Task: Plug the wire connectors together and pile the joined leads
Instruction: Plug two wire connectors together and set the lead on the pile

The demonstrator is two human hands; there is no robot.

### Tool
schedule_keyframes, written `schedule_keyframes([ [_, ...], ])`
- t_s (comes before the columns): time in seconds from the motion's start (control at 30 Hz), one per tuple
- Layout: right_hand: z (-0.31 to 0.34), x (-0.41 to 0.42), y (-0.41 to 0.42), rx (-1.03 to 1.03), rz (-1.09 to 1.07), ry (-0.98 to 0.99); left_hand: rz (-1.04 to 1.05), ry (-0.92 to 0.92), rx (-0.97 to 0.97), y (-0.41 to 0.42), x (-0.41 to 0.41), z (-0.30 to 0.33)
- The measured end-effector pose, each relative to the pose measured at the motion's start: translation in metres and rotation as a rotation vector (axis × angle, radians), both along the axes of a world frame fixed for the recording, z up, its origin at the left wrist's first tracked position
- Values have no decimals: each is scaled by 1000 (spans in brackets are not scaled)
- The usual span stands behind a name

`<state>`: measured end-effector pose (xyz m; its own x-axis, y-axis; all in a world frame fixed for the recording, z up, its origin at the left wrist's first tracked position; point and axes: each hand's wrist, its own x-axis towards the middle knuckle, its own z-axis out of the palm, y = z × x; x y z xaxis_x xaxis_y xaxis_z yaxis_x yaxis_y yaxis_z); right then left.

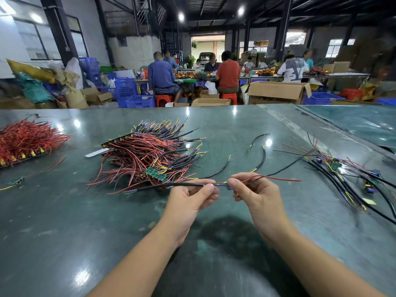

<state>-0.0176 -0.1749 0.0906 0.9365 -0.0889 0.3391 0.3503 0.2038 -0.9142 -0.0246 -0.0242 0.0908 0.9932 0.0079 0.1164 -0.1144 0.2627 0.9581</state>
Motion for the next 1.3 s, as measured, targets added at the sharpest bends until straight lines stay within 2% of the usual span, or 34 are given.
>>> schedule_keyframes([
  [0.13, 0, 0, -1, 34, 25, -52, -29, 63, 27, 0, 0, 0],
  [0.37, -1, 0, -1, -10, 43, -32, -166, 148, -112, 3, -1, 7],
  [0.47, 0, 0, 0, 54, 102, 13, -148, 141, -110, 3, 0, 8],
  [0.73, -1, 5, -5, 54, 185, 123, -162, 127, -42, 4, 1, 6],
  [0.97, 0, 2, -3, 68, 219, 153, -114, 172, -115, 4, 2, 6],
  [1.1, 1, -2, -1, 38, 239, 176, -98, 200, -173, 3, 1, 6],
  [1.3, 0, -2, -3, -39, 224, 196, -62, 160, -91, 1, 1, 2],
])
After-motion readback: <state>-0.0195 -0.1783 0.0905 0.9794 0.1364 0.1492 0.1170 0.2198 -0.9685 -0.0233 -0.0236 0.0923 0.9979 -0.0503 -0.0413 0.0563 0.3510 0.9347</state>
